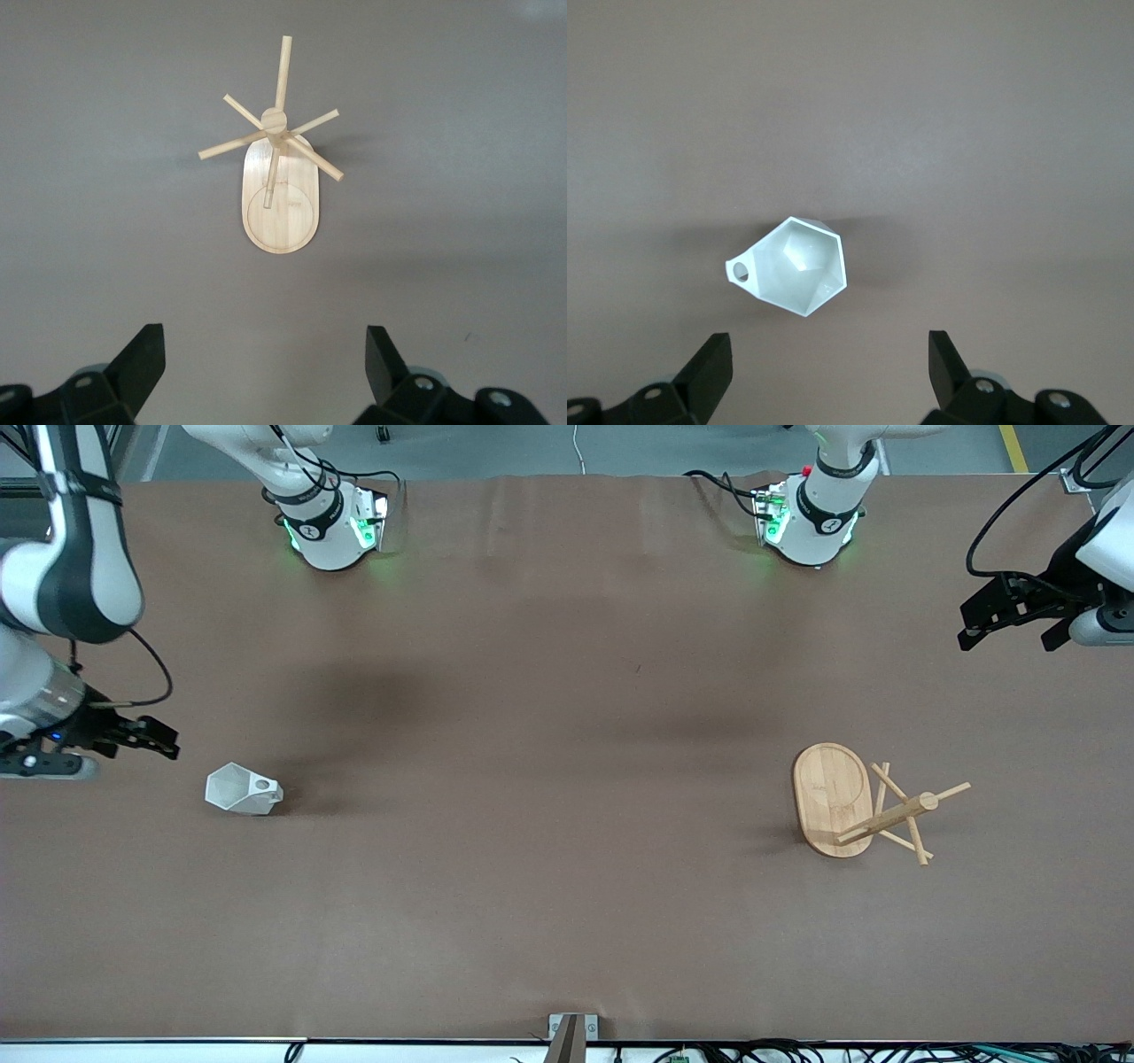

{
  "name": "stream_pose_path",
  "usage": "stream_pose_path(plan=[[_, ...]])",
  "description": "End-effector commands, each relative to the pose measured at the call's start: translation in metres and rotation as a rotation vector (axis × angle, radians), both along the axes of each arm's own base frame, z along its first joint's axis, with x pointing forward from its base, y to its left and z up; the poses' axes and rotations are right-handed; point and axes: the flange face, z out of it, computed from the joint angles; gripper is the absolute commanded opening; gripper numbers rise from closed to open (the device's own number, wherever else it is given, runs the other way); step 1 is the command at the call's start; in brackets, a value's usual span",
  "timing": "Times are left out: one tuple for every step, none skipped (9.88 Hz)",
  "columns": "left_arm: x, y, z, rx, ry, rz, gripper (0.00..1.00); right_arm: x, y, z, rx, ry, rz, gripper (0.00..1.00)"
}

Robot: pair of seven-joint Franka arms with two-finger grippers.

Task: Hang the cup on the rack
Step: 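Lower the right gripper over the white cup and close on it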

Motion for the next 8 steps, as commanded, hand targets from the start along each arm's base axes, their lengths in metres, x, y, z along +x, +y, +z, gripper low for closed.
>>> stream_pose_path(plan=[[0.009,0.002,-0.009,0.011,0.016,0.007,1.0,0.001,0.0,-0.031,0.024,0.011,-0.006,0.97],[0.009,0.006,-0.009,0.013,0.017,0.003,1.0,0.005,0.0,-0.047,0.028,0.008,-0.01,0.97],[0.011,0.013,-0.012,0.013,0.022,0.015,1.0,0.006,-0.001,-0.06,0.029,0.02,-0.011,0.97],[0.016,0.013,-0.02,0.007,0.038,0.013,1.0,0.004,0.0,-0.07,0.033,0.037,-0.002,0.96],[0.019,0.013,-0.025,0.006,0.045,0.013,1.0,0.002,0.001,-0.084,0.034,0.041,-0.003,0.95],[0.022,0.013,-0.023,0.005,0.041,0.012,1.0,0.0,-0.001,-0.102,0.03,0.034,0.006,0.95],[0.027,0.013,-0.024,0.007,0.041,0.013,1.0,-0.004,-0.001,-0.113,0.027,0.029,0.015,0.95],[0.028,0.015,-0.025,0.014,0.042,0.013,1.0,-0.004,0.0,-0.123,0.027,0.04,0.018,0.93]])
